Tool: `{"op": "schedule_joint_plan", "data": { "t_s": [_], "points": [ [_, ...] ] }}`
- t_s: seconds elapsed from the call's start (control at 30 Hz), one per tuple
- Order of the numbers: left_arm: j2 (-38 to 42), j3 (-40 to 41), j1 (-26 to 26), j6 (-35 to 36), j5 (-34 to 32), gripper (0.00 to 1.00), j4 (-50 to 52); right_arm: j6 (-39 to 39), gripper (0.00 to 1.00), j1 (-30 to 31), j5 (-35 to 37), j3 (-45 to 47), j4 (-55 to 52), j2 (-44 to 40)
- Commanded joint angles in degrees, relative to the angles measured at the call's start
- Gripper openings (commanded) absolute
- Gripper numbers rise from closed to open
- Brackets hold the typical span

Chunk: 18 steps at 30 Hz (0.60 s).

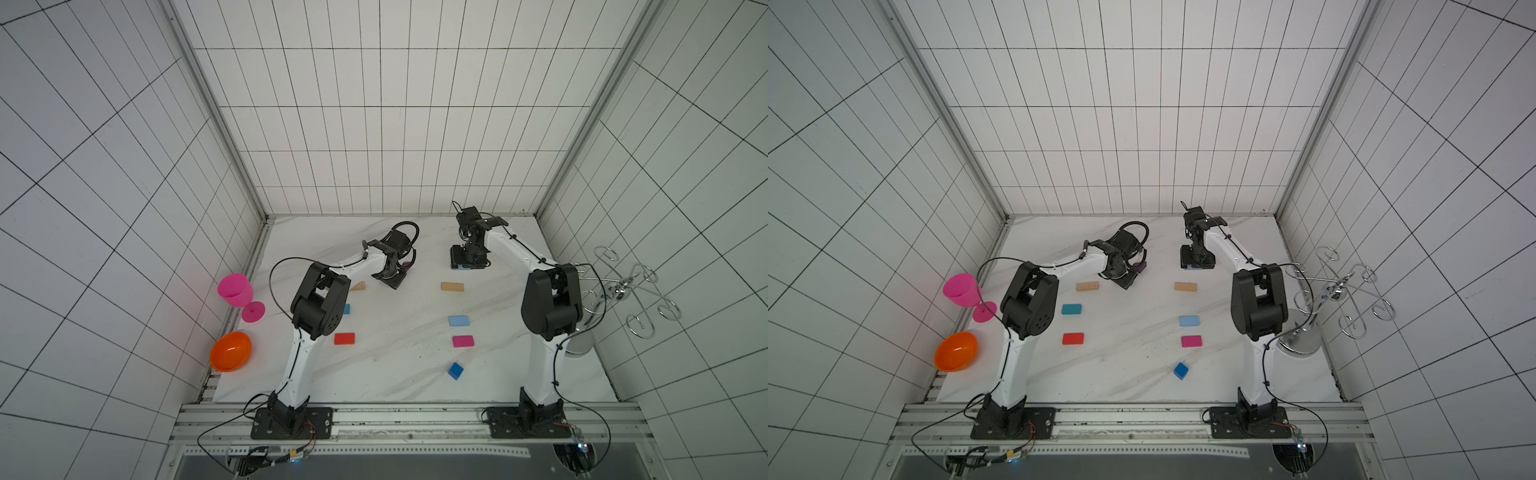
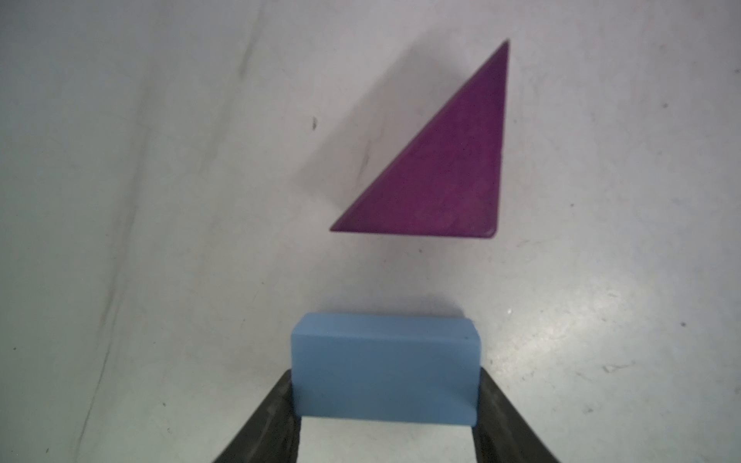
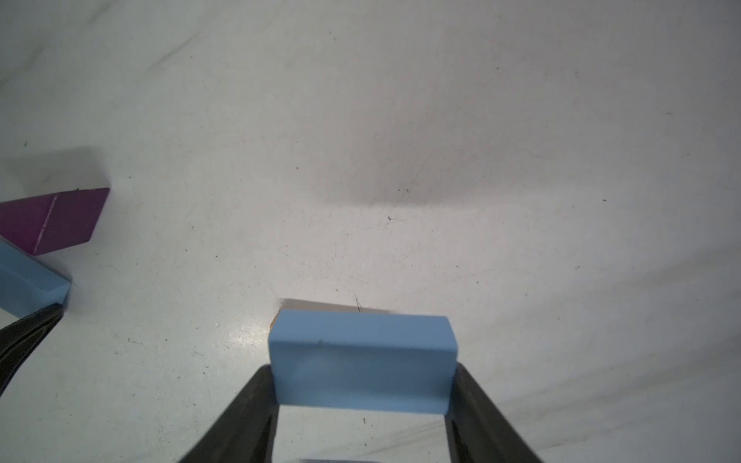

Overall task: Assemble a heart with building blocks
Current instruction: Assemble the building block at the center of the board.

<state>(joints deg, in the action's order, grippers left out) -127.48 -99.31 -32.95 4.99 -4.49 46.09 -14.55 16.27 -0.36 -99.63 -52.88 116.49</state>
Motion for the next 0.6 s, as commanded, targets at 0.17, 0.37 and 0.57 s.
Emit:
{"op": "schedule_joint_plan", "data": {
  "t_s": [0.17,0.37,0.57],
  "points": [
    [-2.59,-2.41,-0.14,2.02,0.34,0.52,0.69,-0.75,0.44,0.16,-0.79,2.07,-0.06,-1.75],
    [-3.39,-3.50,-0.05,2.23,-0.06,0.52,0.93,-1.12,0.44,0.16,-1.13,2.43,-0.07,-1.85],
    [-4.48,-4.28,0.11,2.28,-0.17,0.52,0.76,-1.12,0.44,0.17,-1.18,2.57,-0.20,-2.05]
  ]
}}
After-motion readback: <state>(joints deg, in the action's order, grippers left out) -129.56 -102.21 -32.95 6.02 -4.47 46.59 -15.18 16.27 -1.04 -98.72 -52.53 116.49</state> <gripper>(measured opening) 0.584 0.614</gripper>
